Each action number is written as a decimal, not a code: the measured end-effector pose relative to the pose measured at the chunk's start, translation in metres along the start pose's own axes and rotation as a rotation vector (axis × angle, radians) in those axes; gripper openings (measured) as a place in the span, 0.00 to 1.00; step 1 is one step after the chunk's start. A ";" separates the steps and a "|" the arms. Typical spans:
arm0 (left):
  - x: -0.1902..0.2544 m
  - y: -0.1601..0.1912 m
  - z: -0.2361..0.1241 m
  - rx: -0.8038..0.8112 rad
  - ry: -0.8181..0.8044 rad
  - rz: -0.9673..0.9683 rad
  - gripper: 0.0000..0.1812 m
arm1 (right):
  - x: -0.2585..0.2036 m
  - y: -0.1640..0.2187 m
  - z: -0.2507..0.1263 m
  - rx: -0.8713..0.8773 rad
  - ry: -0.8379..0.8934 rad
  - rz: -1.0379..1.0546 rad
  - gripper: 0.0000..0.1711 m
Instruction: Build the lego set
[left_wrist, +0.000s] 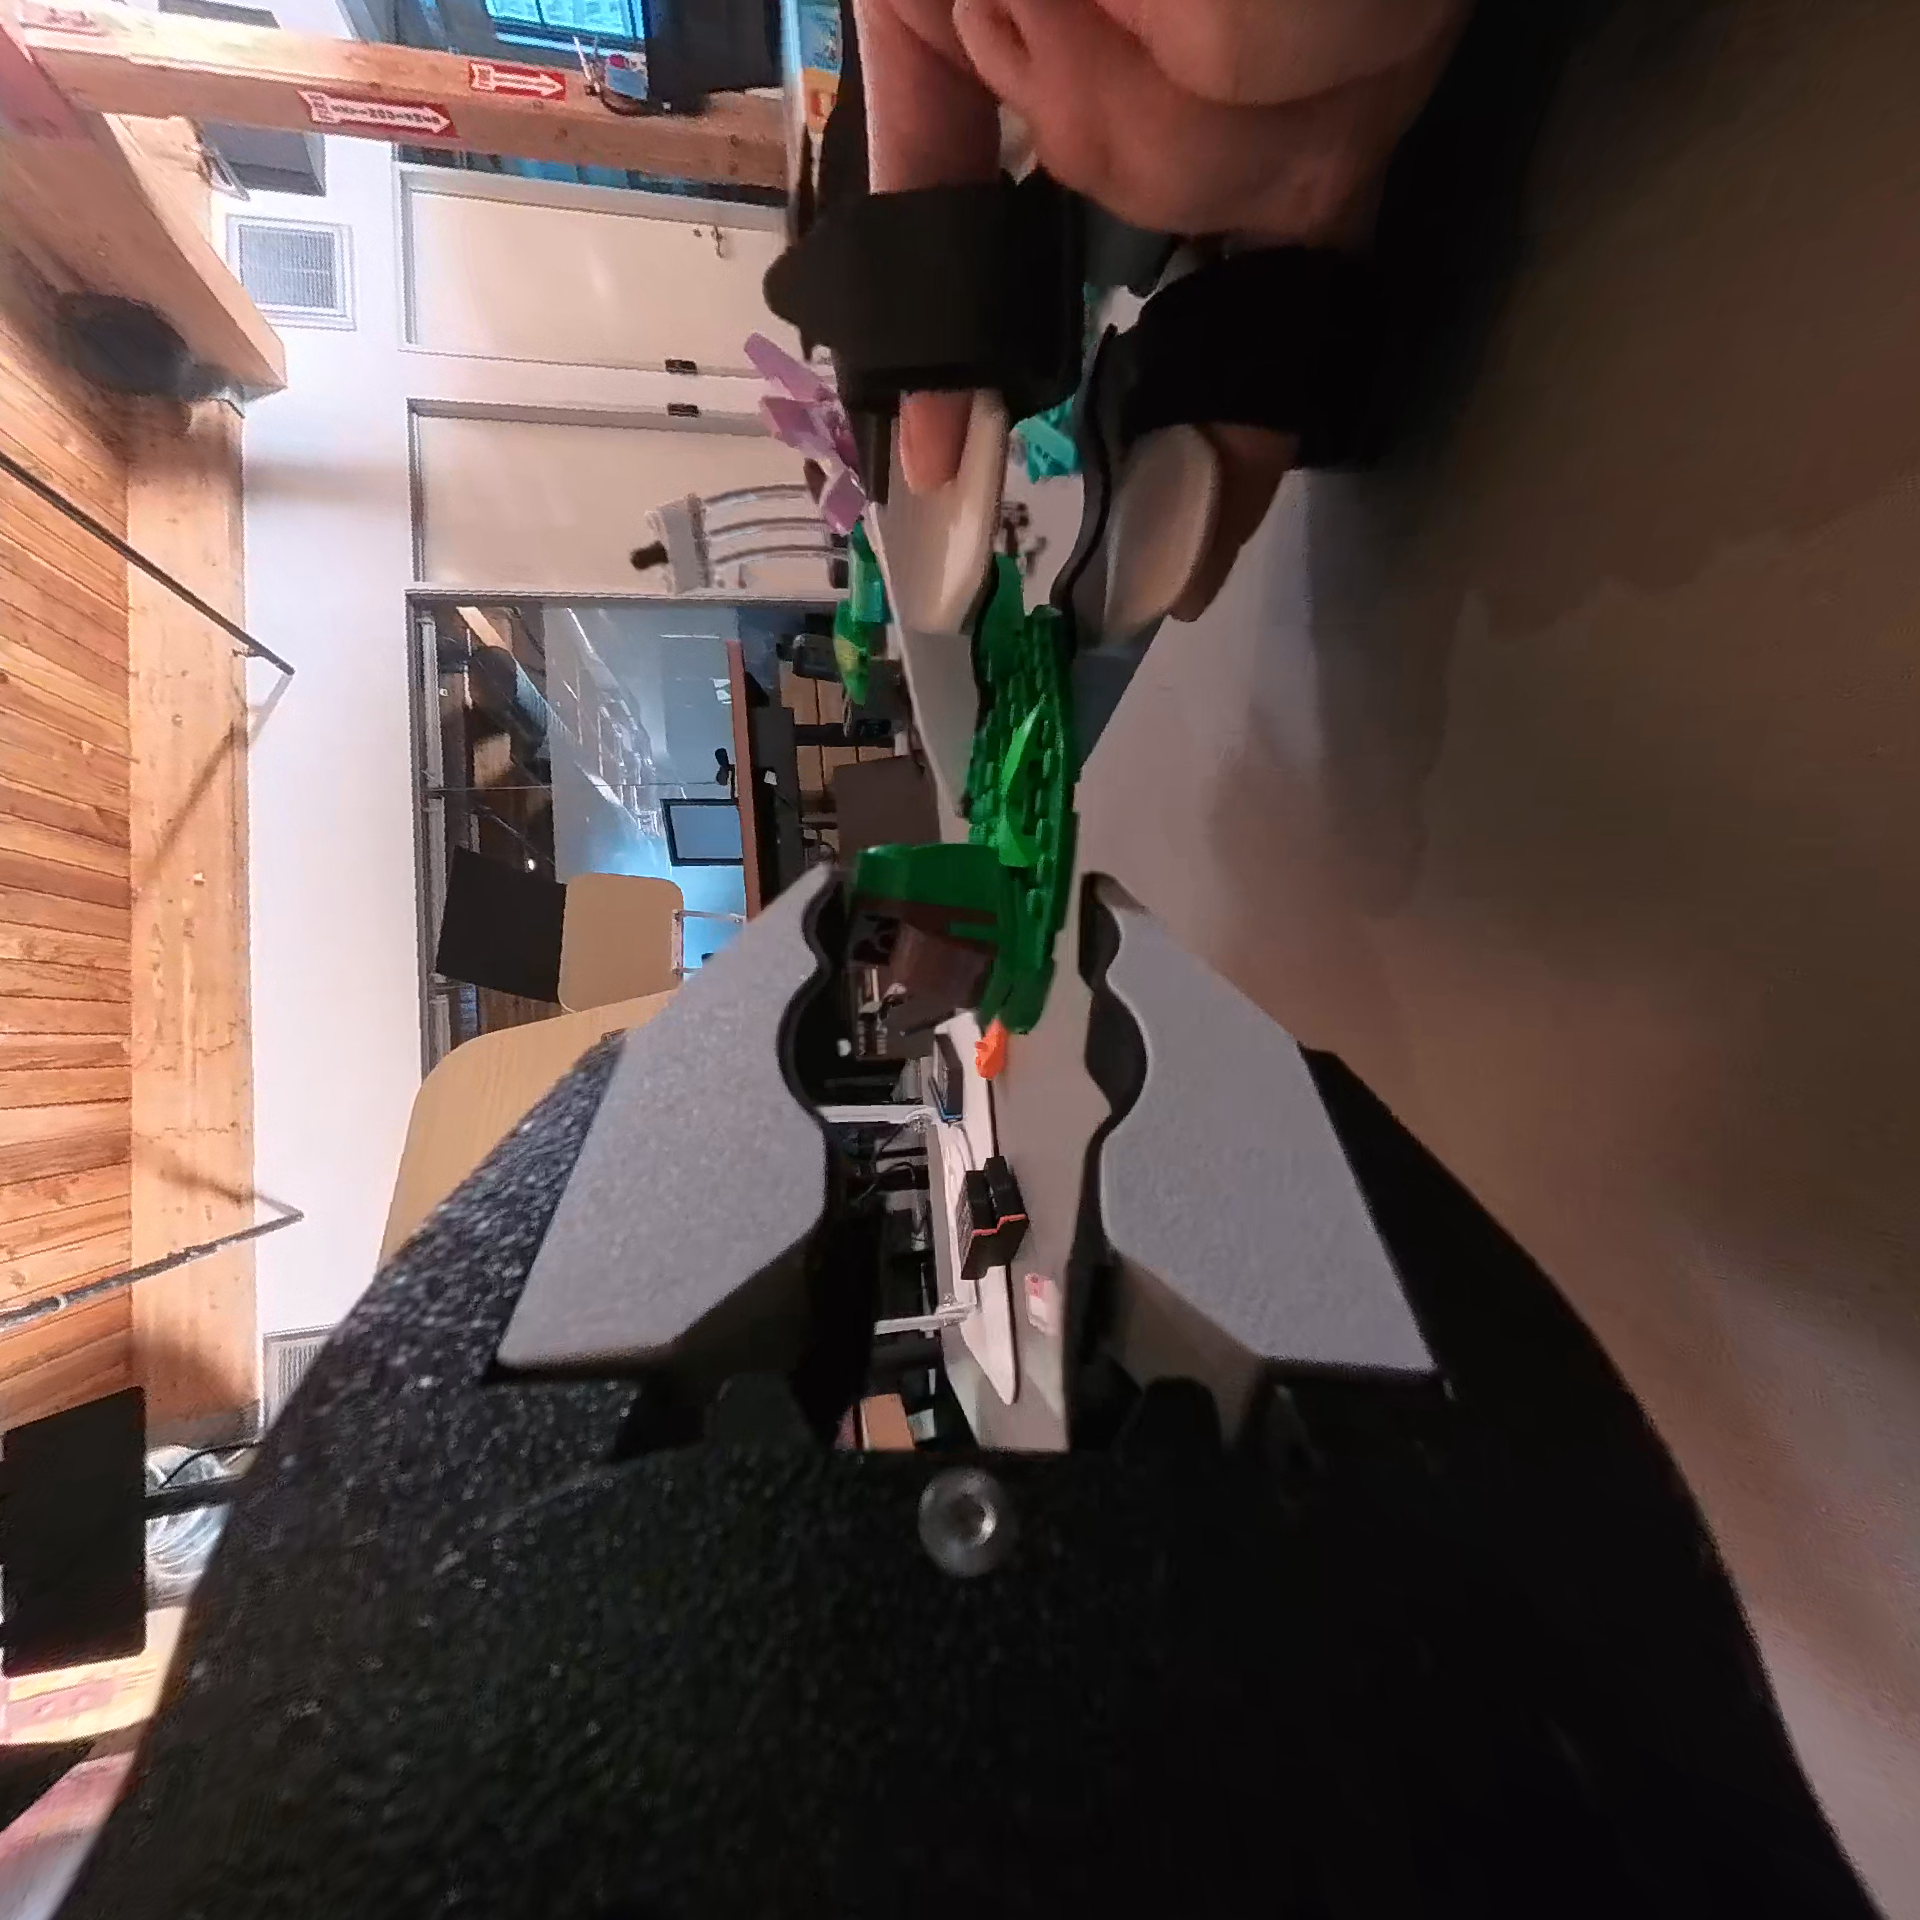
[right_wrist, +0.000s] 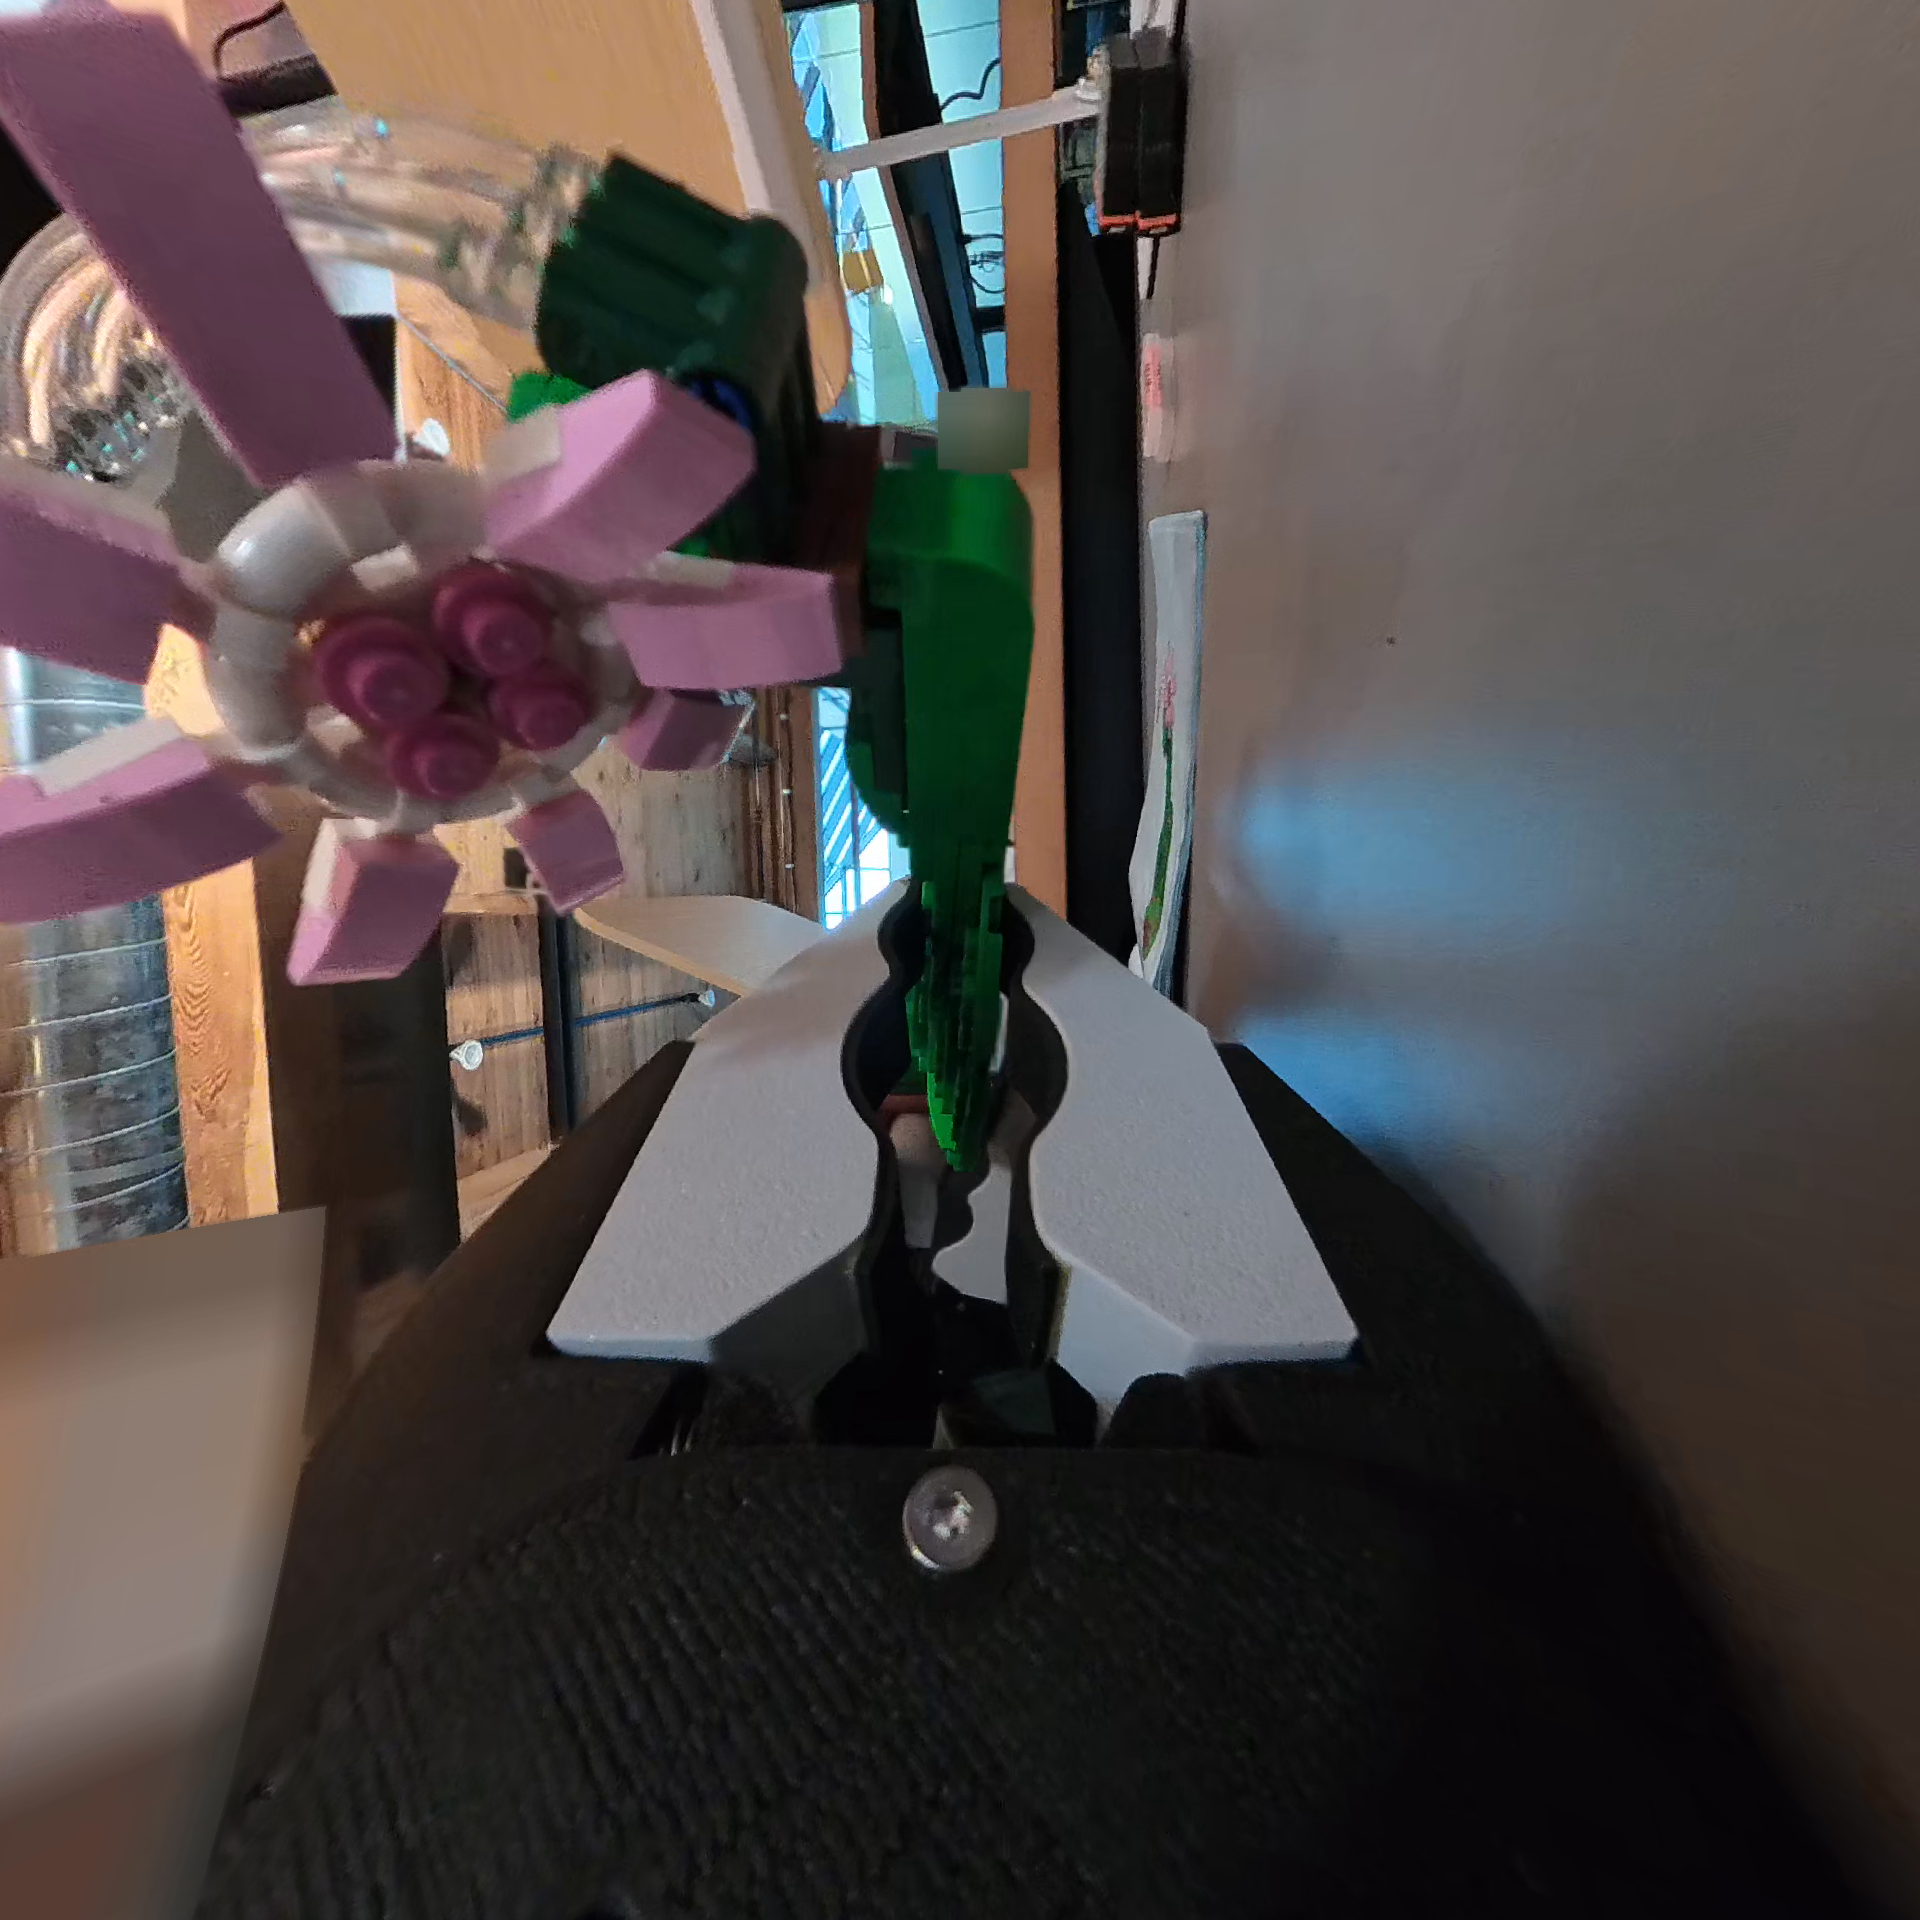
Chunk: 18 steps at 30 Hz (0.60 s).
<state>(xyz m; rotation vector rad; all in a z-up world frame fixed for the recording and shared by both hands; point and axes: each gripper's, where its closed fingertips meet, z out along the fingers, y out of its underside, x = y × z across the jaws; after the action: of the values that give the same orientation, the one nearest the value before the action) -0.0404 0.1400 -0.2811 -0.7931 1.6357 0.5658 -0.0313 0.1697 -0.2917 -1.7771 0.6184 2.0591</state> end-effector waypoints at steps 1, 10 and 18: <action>0.000 0.000 0.000 -0.001 -0.002 -0.002 0.26 | -0.001 0.001 0.000 -0.004 0.001 -0.009 0.06; -0.003 0.000 0.000 -0.023 -0.023 0.054 0.21 | -0.004 0.005 0.002 -0.024 0.023 -0.064 0.06; -0.003 0.001 -0.001 -0.044 -0.021 0.065 0.20 | -0.003 0.006 0.003 -0.023 0.030 -0.066 0.06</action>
<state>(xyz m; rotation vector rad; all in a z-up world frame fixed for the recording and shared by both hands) -0.0414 0.1403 -0.2779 -0.7660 1.6394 0.6552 -0.0364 0.1662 -0.2873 -1.8202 0.5393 2.0071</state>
